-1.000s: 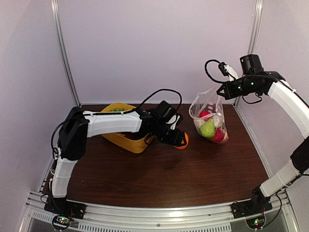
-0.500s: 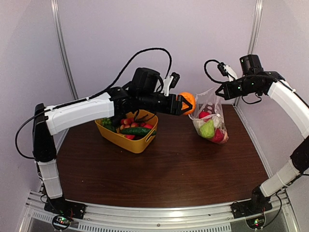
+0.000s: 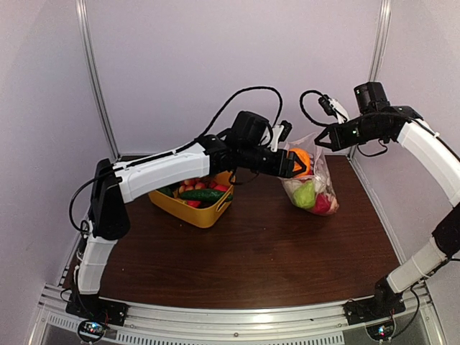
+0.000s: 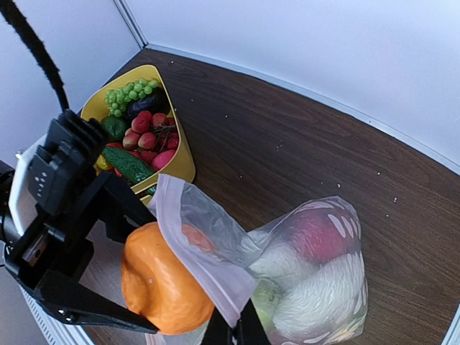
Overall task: Place the food in the zip-top bag and seal the zipper
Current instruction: Place the fake fruit in the zipper food storage bag.
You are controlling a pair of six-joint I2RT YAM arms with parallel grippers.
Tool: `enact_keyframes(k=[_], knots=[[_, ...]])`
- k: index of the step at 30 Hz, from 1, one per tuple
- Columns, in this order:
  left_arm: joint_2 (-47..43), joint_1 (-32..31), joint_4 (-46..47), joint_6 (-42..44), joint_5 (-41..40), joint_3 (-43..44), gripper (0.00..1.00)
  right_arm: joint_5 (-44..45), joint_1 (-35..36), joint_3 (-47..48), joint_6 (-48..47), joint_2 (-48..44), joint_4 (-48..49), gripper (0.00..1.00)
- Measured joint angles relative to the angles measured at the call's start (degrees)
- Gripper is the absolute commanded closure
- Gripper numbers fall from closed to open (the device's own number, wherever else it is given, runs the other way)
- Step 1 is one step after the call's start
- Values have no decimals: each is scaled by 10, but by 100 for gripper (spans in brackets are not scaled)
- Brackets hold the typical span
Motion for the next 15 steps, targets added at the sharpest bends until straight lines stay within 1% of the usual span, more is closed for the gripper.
enact_keyframes(k=[3, 6, 11, 13, 15], knots=[[4, 0, -17, -1, -7, 4, 14, -14, 6, 0, 0, 0, -3, 100], [4, 0, -33, -5, -13, 16, 3, -23, 9, 0, 0, 0, -7, 100], [-3, 0, -48, -2, -13, 33, 2, -28, 10, 2, 0, 0, -12, 100], [-15, 0, -56, 8, -12, 30, 2, -29, 10, 4, -1, 0, -16, 100], [-45, 0, -56, 24, -14, 7, 2, -33, 10, 7, -3, 0, -21, 100]])
